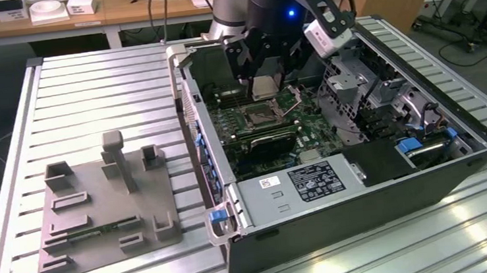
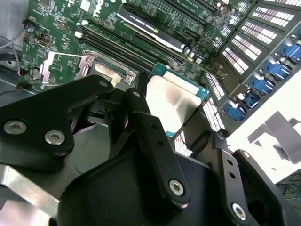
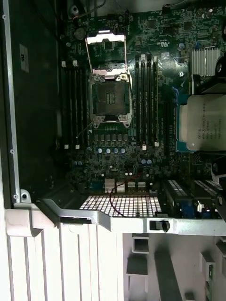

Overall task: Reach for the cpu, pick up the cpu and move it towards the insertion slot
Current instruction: 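Pick up the cpu and move it towards the insertion slot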

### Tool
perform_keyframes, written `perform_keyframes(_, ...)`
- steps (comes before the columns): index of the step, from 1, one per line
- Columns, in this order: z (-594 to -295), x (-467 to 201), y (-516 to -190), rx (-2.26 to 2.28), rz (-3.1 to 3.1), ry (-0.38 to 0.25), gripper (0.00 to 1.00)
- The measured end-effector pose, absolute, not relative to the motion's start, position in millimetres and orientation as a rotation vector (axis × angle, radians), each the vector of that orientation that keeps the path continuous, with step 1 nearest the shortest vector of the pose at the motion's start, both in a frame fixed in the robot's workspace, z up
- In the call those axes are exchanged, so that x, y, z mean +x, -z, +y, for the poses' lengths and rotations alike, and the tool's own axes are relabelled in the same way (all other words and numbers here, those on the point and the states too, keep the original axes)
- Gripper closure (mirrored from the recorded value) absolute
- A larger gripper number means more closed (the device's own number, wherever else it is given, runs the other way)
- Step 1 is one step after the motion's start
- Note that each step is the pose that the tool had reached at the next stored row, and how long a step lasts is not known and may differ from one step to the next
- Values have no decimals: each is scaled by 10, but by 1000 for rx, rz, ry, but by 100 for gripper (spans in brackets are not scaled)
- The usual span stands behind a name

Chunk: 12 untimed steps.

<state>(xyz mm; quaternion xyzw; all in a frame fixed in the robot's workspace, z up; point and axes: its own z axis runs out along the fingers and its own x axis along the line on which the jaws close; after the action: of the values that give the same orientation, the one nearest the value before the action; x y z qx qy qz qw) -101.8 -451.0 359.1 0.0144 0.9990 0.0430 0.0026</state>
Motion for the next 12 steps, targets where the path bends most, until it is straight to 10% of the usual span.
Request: perform_keyframes(12, -4469, -892, -3583, 45, 3133, -135, 45)
